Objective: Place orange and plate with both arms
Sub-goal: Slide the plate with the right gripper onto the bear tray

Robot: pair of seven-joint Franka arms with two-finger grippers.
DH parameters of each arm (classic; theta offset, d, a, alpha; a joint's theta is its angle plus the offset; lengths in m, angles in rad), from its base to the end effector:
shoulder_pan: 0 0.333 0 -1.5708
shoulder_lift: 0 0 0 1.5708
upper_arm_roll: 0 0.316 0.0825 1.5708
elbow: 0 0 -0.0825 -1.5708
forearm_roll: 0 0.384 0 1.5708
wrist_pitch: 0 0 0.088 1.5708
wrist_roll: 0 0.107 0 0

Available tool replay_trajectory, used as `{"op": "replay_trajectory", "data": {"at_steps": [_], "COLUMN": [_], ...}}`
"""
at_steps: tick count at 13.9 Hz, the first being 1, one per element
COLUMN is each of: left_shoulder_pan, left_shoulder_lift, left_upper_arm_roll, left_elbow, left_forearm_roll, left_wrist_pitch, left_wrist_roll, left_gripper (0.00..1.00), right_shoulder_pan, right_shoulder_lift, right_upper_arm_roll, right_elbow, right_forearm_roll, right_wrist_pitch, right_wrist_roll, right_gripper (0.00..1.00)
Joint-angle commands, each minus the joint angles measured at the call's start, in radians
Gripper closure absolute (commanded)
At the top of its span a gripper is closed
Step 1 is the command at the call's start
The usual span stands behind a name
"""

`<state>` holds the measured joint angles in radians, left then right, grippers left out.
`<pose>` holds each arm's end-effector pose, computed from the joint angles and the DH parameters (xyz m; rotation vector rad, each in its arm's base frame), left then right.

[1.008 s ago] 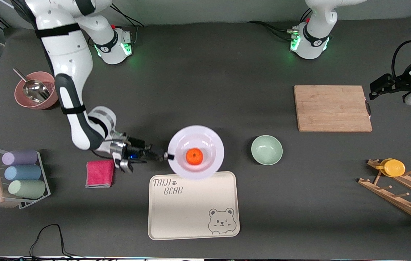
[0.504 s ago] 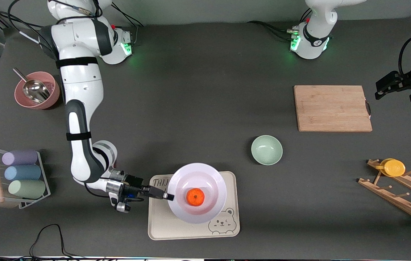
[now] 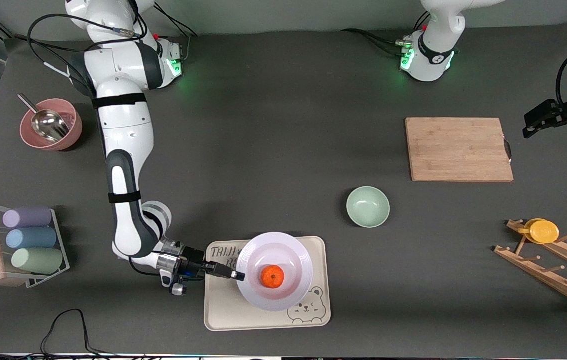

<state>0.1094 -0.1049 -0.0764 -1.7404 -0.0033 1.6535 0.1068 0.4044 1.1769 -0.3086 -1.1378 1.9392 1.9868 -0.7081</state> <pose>0.5273 0.0151 0.6078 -3.1334 0.1147 -0.0272 0.7420 0.2128 0.1170 -1.8296 0.2077 -0.2444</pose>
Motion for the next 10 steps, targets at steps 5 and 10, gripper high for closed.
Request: {"op": "replay_trajectory", "data": {"at_steps": [5, 10], "left_shoulder_pan": [0.015, 0.016], "left_shoulder_lift": [0.01, 0.01], "left_upper_arm_roll": [-0.002, -0.002], "left_elbow": [0.022, 0.019], "left_forearm_roll": [0.012, 0.012], "left_wrist_pitch": [-0.005, -0.005], "left_wrist_roll": [-0.012, -0.012], "left_gripper": [0.0, 0.0], "right_shoulder_pan": [-0.015, -0.018], "right_shoulder_lift": [0.063, 0.066], "right_upper_arm_roll": [-0.004, -0.001], "right_elbow": [0.049, 0.047], "right_forearm_roll": [-0.002, -0.002], "right_wrist_pitch": [0.004, 0.009], "right_wrist_roll": [-0.037, -0.041], "right_gripper": [1.0, 1.0]}}
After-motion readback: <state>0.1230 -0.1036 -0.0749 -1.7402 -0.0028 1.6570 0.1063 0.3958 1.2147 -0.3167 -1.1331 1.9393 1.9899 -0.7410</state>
